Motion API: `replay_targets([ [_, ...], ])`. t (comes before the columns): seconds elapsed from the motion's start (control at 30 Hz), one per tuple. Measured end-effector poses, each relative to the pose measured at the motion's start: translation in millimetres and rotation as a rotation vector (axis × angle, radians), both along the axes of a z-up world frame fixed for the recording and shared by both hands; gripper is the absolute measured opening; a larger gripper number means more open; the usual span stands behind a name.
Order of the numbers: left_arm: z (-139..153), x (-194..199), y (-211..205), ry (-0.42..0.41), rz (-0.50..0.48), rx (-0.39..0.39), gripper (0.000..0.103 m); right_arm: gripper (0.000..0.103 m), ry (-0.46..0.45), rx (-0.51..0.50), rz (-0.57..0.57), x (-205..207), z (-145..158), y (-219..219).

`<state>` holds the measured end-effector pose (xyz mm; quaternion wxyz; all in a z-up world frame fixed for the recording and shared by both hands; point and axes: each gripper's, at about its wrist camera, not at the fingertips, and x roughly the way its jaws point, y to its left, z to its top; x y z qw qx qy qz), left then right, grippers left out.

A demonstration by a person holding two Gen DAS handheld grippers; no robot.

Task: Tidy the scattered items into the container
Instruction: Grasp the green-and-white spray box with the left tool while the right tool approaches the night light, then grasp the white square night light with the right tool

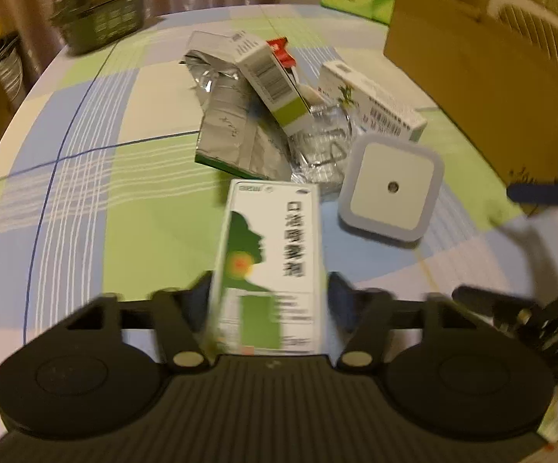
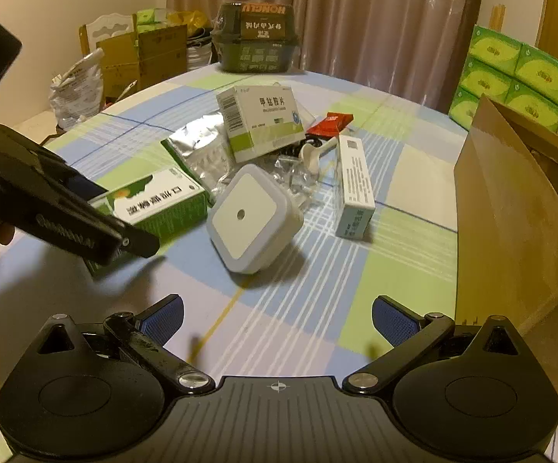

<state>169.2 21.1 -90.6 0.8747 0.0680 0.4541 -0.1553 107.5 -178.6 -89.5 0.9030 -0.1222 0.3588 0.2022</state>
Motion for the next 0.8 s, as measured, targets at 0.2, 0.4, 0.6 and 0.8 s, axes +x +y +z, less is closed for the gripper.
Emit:
replay_targets([
  [0.2, 5.8, -13.1, 15.0, -0.010, 0.007, 0.013, 0.051, 0.101, -0.020, 0.029, -0.051, 17.9, 2.7, 9.1],
  [0.4, 6.0, -22.2, 31.7, -0.001, 0.029, 0.014, 0.051, 0.101, -0.164, -0.197, 0.152, 23.1, 1.7, 47.2],
  [0.6, 4.7, -20.8, 33.2, -0.021, 0.036, -0.019, 0.051, 0.072, -0.226, -0.443, 0.350, 25.1, -15.1, 67.3],
  [0.8, 5.7, -18.1, 30.0, -0.038, 0.030, -0.029, 0.053, 0.072, -0.294, -0.612, 0.473, 19.6, -33.8, 76.2],
])
